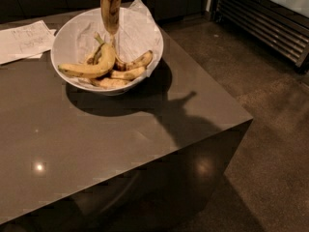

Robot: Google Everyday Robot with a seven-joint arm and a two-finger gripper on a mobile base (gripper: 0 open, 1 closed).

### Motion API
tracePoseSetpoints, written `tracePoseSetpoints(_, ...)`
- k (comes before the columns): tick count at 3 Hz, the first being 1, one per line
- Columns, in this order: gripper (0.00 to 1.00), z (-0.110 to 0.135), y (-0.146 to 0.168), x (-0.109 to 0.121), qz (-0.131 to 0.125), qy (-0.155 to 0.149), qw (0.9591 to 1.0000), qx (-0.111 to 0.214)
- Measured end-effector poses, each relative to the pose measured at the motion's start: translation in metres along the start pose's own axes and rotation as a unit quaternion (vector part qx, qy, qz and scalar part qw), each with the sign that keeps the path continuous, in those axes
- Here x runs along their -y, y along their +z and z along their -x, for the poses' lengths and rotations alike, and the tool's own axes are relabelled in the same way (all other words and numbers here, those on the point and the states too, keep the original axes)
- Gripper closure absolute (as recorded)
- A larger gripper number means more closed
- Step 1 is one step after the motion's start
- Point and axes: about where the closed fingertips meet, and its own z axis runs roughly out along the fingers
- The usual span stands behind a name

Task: Pick banana from white bowl

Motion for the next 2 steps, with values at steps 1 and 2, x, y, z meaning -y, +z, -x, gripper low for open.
tracePoseSetpoints(1,1.00,0.004,-0.006,-0.006,0.004,0.001,1.0000,0.002)
tracePoseSetpoints(2,1.00,0.003,-0.027,-0.024,-0.008,0.009,0.9997,-0.022)
